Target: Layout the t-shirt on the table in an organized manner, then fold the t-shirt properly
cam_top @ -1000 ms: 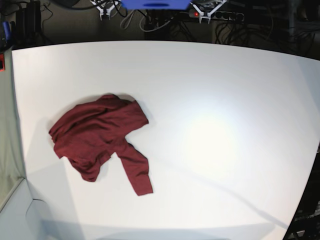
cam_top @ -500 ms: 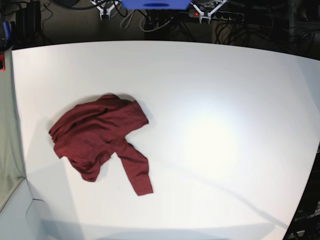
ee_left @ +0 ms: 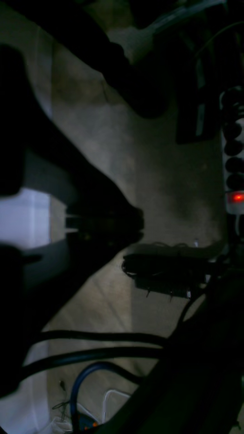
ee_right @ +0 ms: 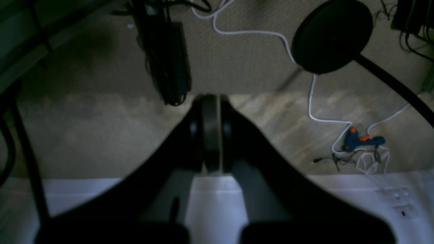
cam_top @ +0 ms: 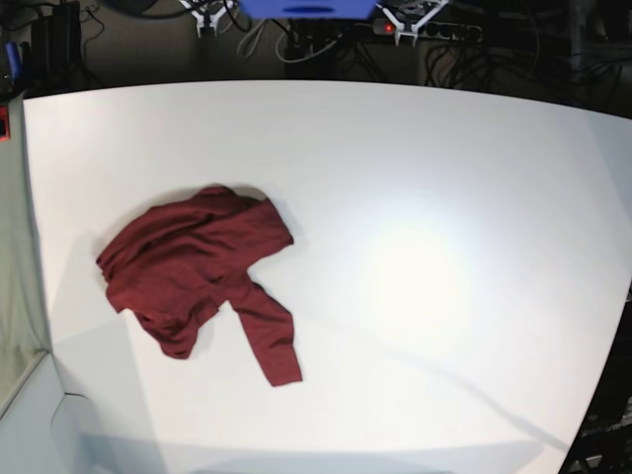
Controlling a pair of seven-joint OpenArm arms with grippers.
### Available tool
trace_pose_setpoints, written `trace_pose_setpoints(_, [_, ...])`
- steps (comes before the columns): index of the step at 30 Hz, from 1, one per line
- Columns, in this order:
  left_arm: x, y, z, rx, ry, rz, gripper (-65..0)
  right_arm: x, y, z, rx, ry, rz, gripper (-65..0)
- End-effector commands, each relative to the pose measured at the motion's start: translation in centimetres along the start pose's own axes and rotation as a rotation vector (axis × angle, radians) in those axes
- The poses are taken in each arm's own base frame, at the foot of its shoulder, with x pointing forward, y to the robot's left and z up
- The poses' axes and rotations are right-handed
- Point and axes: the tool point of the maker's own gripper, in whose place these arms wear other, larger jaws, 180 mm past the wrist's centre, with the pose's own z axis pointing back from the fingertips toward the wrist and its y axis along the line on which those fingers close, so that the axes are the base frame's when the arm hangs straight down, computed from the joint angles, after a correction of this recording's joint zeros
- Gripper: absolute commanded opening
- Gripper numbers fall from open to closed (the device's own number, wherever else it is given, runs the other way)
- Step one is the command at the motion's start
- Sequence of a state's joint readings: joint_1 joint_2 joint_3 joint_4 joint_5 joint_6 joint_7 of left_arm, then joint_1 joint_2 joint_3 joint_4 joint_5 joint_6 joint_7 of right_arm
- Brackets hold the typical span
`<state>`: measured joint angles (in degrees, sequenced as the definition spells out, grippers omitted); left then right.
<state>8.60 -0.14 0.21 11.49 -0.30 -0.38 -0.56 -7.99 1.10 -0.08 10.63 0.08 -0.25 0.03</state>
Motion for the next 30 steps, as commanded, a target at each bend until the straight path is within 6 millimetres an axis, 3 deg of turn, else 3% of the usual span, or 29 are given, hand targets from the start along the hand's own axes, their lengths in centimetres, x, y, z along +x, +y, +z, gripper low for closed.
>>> trace_pose_setpoints(1, [-1.3, -0.2, 0.4, 0.0, -0.001, 0.002, -64.9, -1.1, -0.1, 0.2, 0.006, -0.008, 0.004, -65.0])
trace_pose_setpoints(10, [-1.7, 1.5, 5.3, 0.013, -0.193, -0.026, -64.9, -3.2, -3.1, 4.1, -0.036, -0.156, 0.039, -65.0])
trace_pose_setpoints(14, [-0.7, 1.6, 7.9, 0.009, -0.276, -0.04, -64.9, -3.6, -4.4, 6.5, -0.052, -0.215, 0.063, -65.0])
trace_pose_setpoints(18, [1.4, 2.3, 11.2, 0.012, -0.379, -0.069, -64.9, -1.8, -5.0, 9.6, -0.06, -0.317, 0.087, -65.0])
trace_pose_setpoints(25, [6.9, 0.8, 17.7, -0.022, -0.596, -0.075, -64.9, 3.5, -5.7, 16.5, -0.086, -0.541, 0.088, -65.0])
trace_pose_setpoints(30, [10.4, -0.3, 21.9, -0.045, -0.729, -0.071, -64.9, 7.6, -4.9, 21.7, -0.078, -0.702, 0.106, -65.0])
